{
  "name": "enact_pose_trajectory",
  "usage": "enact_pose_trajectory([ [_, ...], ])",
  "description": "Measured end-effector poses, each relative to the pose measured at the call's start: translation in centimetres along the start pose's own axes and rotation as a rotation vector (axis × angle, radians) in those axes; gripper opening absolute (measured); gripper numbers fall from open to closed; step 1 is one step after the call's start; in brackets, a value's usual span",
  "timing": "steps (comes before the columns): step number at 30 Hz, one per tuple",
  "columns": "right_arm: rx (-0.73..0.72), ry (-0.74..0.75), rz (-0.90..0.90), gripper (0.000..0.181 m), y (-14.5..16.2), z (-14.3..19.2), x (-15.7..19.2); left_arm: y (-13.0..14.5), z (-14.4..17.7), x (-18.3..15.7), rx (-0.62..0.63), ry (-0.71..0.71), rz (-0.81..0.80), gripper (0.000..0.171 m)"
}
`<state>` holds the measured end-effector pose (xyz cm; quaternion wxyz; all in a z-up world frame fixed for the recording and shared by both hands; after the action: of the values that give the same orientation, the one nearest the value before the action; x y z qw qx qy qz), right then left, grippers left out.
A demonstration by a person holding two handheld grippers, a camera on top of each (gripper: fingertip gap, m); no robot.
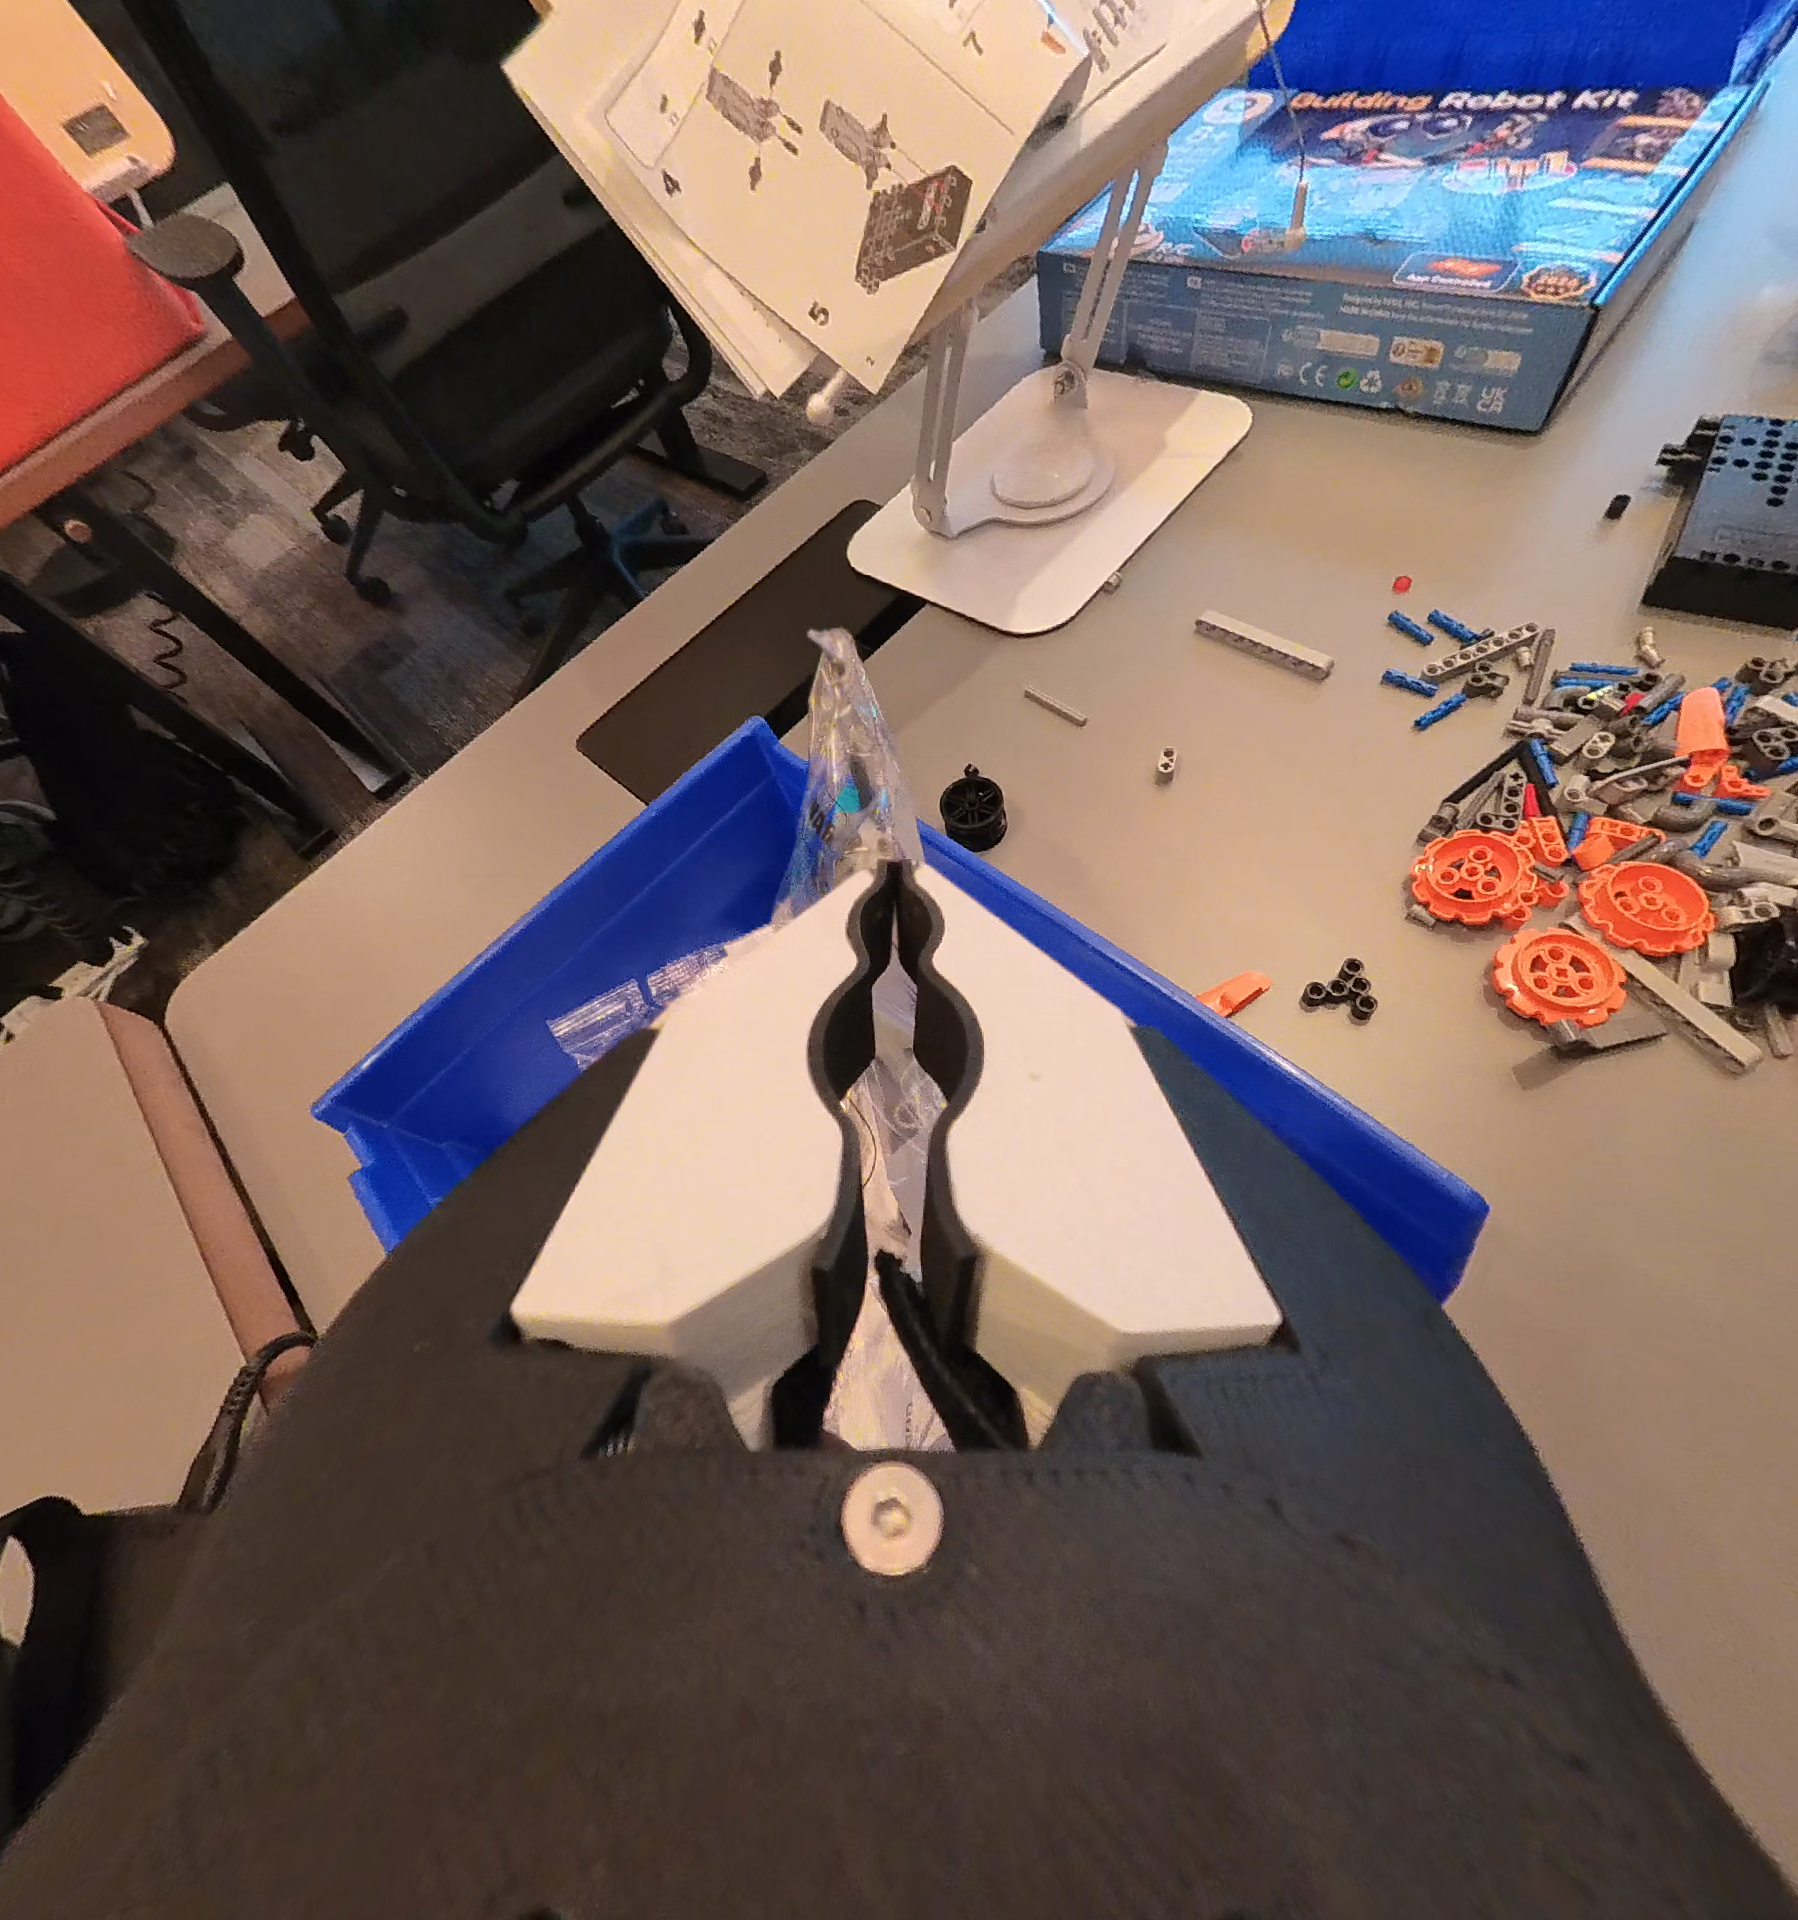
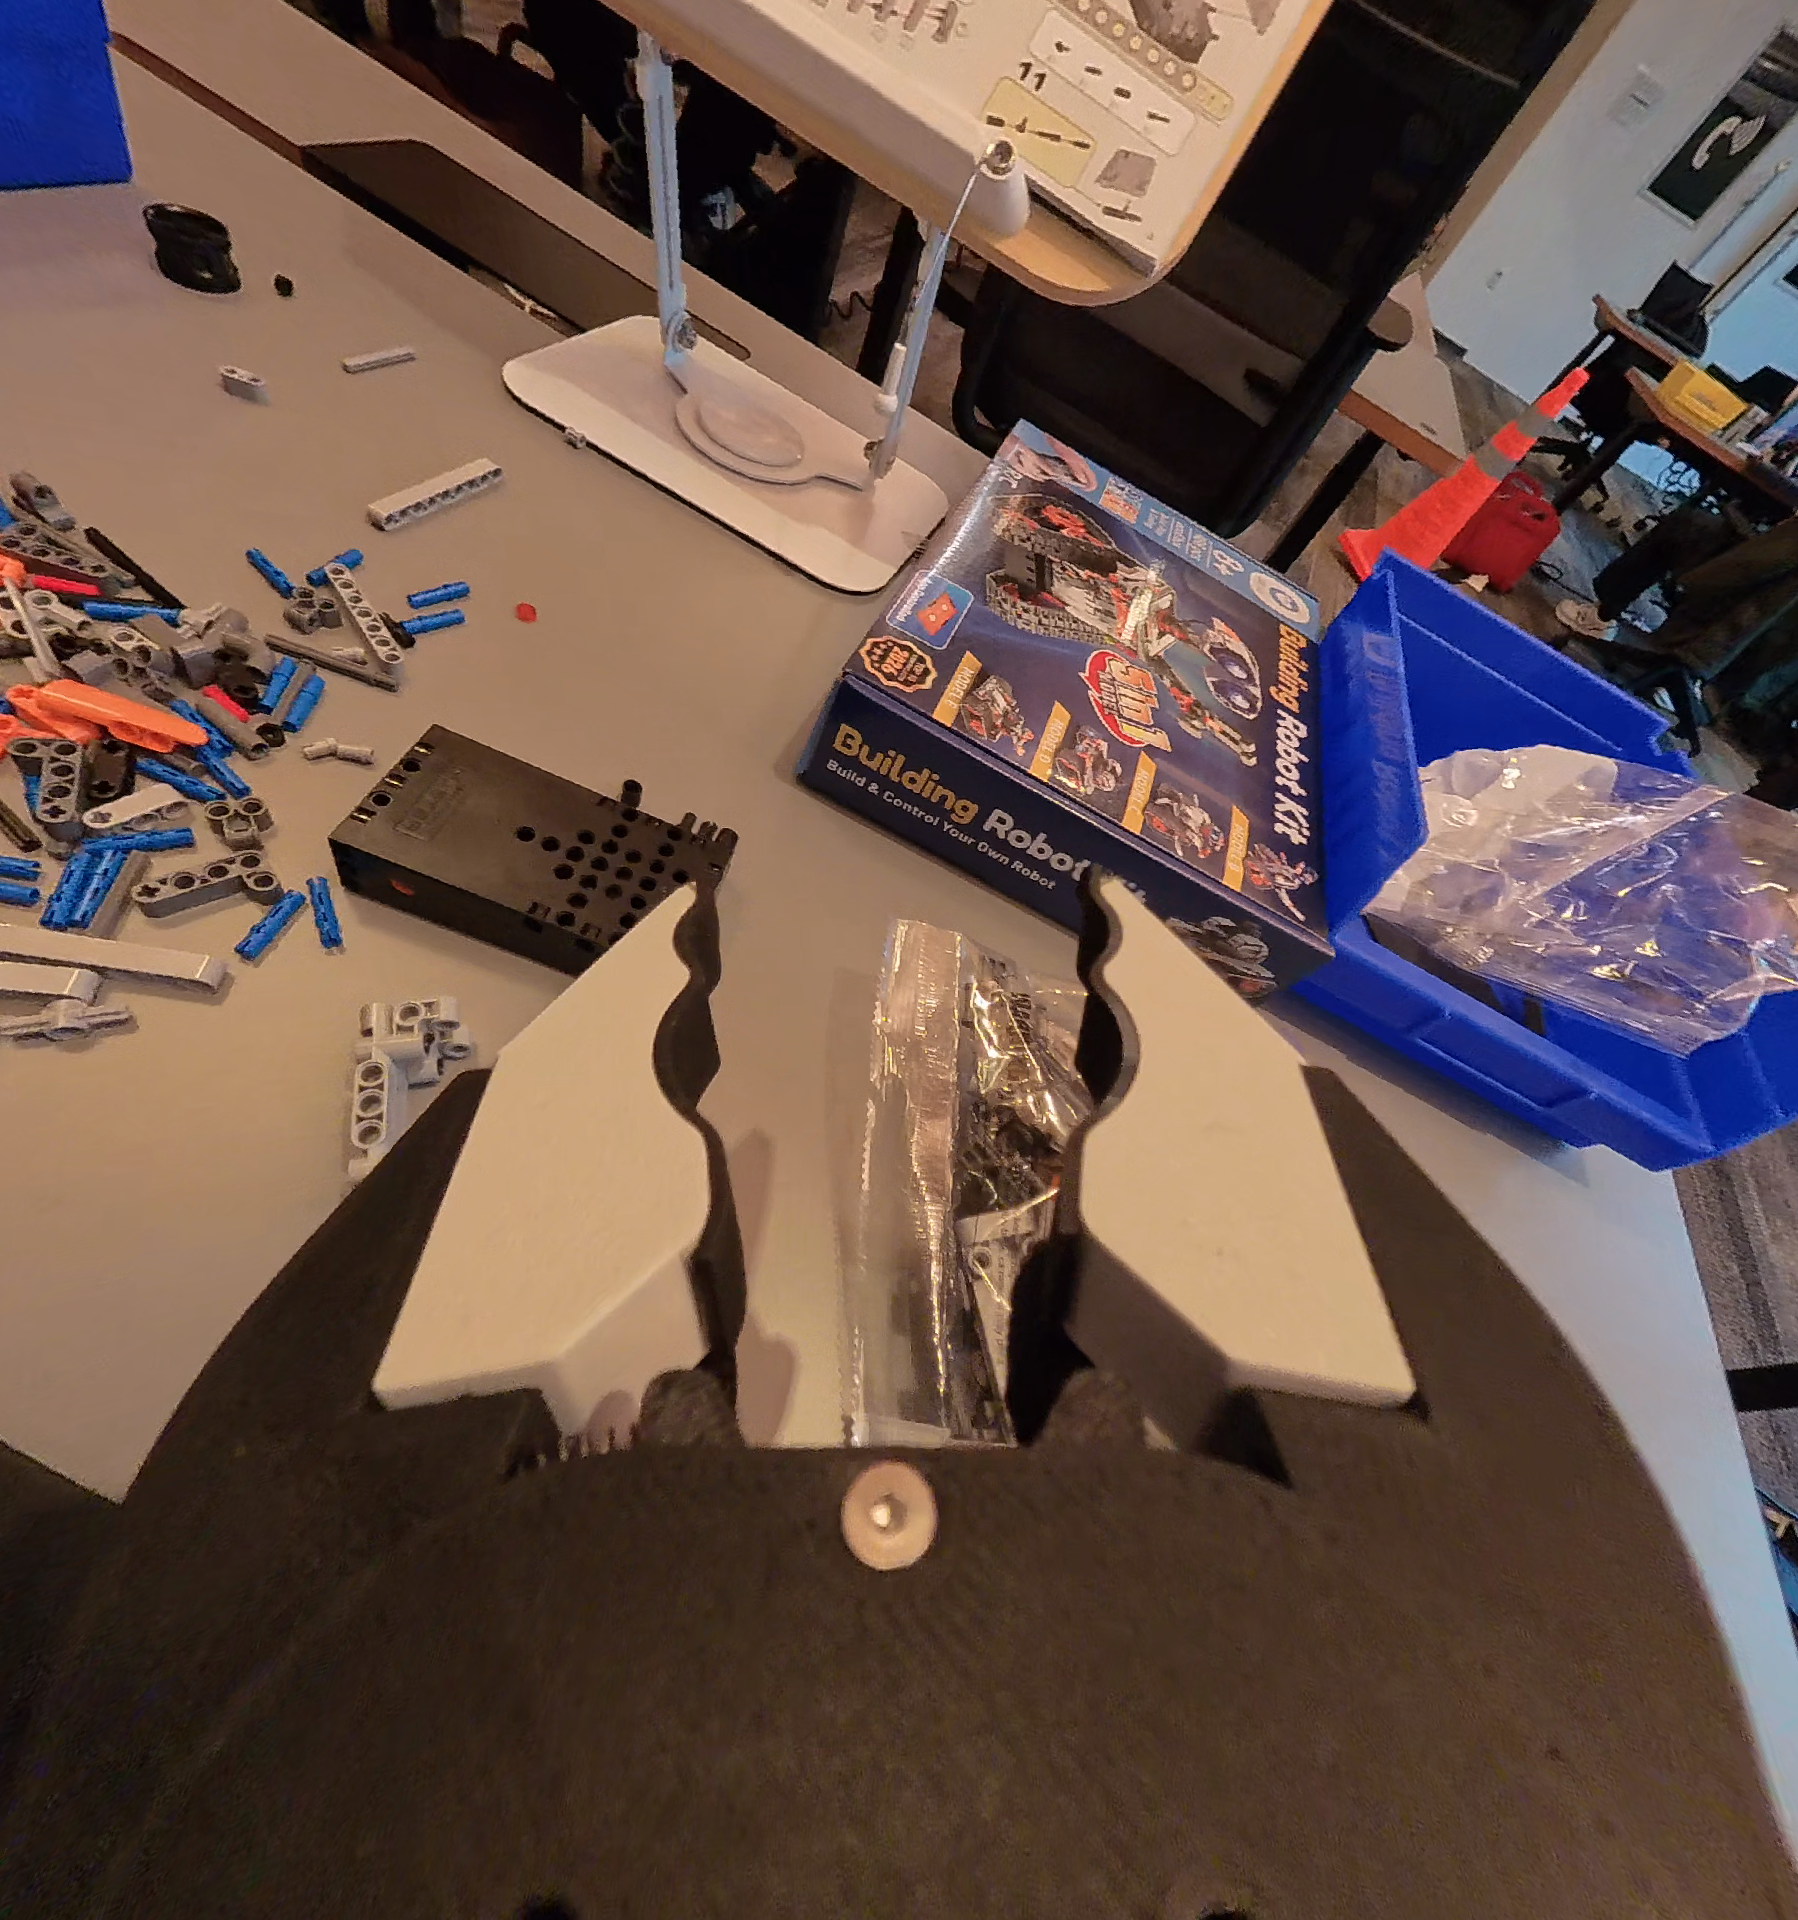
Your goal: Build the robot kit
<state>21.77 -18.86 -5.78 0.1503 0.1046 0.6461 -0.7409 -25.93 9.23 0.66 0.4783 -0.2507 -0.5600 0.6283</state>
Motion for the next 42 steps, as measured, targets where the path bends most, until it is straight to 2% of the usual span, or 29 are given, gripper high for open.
enact_pose_trajectory([
  [6, -0.036, -0.12, -0.045, 0.057, -0.8, -0.4, 2.6, -0.2, -0.1, 0.1, -0.006, -0.005, 0.007, 0.0],
  [8, -0.071, -0.273, -0.117, 0.036, -1.9, -0.7, 5.7, 0.0, -0.4, 0.0, 0.008, -0.002, 0.001, 0.0],
  [10, -0.089, -0.433, -0.191, 0.03, -3.0, -1.3, 9.7, 0.1, -0.8, -0.2, 0.008, 0.002, 0.002, 0.0],
  [12, -0.039, -0.55, -0.178, 0.023, -2.7, -2.3, 13.6, 0.1, -1.1, -0.4, -0.003, 0.008, 0.012, 0.0],
  [15, 0.031, -0.648, -0.159, 0.021, -2.0, -4.0, 18.0, 0.1, -1.5, -0.6, -0.012, 0.013, 0.02, 0.0],
  [19, 0.17, -0.699, -0.121, 0.018, 0.5, -5.9, 21.3, 0.2, -1.7, -0.7, -0.012, 0.017, 0.02, 0.0],
  [24, 0.284, -0.692, -0.082, 0.016, 2.9, -7.1, 22.7, 0.3, -1.7, -0.5, -0.029, 0.021, 0.036, 0.0],
  [26, 0.282, -0.707, -0.061, 0.006, 3.1, -7.3, 23.2, 0.5, -1.8, -0.5, -0.035, 0.021, 0.04, 0.0],
  [28, 0.279, -0.719, -0.066, 0.005, 3.0, -7.3, 23.6, 0.6, -1.9, -0.6, -0.042, 0.026, 0.048, 0.0],
  [31, 0.277, -0.677, -0.043, 0.005, 2.9, -7.5, 22.6, 0.8, -2.1, -0.6, -0.043, 0.029, 0.052, 0.0],
  [36, 0.255, -0.612, -0.117, 0.006, 2.0, -6.8, 19.8, 0.8, -1.8, -0.5, -0.042, 0.025, 0.05, 0.0],
  [40, 0.306, -0.616, -0.131, 0.007, 3.1, -6.2, 19.0, 0.8, -1.8, -0.4, -0.042, 0.023, 0.05, 0.0],
  [42, 0.317, -0.614, -0.136, 0.015, 3.5, -6.1, 18.8, 0.8, -1.9, -0.5, -0.041, 0.025, 0.049, 0.0],
])
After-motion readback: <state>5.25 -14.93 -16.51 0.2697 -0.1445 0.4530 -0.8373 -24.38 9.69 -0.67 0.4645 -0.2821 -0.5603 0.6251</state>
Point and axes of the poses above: each gripper's, where its closed fingertips meet, z back along the fingers, y out of its underside, x = y × z across the jaws, the point moved 1 cm from there along z, back along the fingers, and after that the axes turned 14 degrees about -x, right-handed, at the moved point
